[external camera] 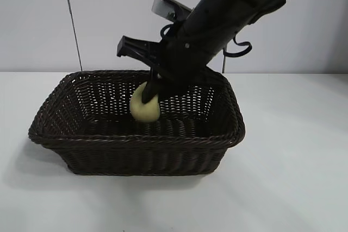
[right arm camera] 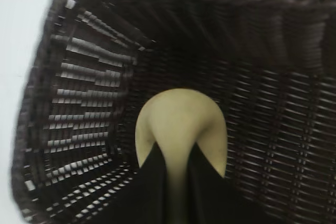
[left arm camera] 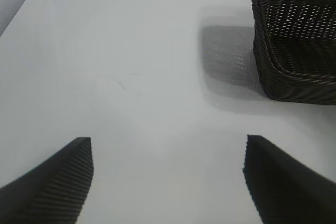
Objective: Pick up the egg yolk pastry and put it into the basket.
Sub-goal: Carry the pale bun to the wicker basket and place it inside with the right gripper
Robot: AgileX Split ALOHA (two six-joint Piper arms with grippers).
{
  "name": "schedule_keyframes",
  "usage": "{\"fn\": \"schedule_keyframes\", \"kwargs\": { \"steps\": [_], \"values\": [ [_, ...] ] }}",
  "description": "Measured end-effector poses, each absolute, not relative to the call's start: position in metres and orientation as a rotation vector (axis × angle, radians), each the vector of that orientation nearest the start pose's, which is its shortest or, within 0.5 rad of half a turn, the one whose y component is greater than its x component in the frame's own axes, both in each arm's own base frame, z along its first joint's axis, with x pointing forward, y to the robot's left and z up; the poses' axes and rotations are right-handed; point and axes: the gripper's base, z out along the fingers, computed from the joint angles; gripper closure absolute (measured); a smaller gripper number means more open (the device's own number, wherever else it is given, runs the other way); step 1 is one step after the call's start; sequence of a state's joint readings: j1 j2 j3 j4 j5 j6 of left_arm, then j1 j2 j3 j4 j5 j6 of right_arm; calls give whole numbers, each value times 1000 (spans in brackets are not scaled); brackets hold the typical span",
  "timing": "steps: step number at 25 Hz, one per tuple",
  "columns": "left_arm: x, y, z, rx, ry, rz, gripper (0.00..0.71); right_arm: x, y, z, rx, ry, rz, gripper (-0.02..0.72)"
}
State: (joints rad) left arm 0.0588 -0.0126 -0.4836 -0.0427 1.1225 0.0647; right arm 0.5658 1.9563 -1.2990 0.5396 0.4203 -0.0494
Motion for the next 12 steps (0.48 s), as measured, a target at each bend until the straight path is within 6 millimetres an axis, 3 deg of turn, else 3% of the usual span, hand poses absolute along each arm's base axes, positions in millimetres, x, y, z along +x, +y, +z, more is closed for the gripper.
{"fn": "schedule_keyframes", "kwargs": {
  "steps": [6, 12],
  "values": [
    [-7, -4, 268, 10, 2109, 22, 139, 343, 241, 178, -237, 2605, 658, 542],
    [-7, -4, 268, 10, 2109, 22, 139, 340, 241, 177, -247, 2631, 661, 225]
  ]
}}
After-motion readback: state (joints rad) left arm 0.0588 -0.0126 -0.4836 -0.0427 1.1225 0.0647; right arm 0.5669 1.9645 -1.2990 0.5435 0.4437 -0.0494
